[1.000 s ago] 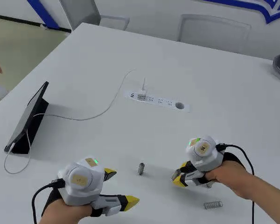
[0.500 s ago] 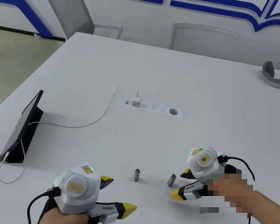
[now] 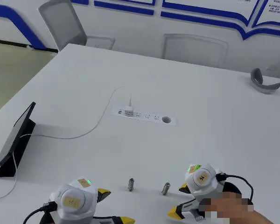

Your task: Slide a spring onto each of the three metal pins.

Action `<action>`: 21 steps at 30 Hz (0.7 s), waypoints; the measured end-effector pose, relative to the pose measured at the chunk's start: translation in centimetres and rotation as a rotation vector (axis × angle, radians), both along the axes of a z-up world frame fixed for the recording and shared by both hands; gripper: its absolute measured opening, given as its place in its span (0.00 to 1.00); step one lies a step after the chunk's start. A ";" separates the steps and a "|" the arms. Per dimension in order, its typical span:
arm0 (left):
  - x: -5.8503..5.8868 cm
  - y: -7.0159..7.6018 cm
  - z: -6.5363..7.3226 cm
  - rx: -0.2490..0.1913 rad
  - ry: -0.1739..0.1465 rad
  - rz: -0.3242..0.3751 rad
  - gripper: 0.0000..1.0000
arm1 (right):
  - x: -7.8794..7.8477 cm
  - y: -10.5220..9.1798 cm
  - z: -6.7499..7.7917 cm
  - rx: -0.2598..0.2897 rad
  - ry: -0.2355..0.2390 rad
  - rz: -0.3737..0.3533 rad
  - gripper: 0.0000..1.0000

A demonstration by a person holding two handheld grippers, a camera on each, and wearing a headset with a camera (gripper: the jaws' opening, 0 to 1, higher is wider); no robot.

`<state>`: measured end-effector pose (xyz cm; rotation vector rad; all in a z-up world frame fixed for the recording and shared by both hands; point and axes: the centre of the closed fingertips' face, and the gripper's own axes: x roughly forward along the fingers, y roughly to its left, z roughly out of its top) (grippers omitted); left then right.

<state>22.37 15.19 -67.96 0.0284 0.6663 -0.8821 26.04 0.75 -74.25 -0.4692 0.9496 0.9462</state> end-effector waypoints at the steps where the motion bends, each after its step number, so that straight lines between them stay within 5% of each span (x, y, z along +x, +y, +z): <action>1: 0.0 0.0 0.0 -0.001 -0.001 0.001 0.64 | 0.0 -0.1 0.0 0.004 -0.002 -0.007 0.54; 21: -0.6 -1.0 0.0 -0.008 0.011 -0.006 0.64 | -2.2 -0.5 0.2 0.120 -0.009 -0.156 0.59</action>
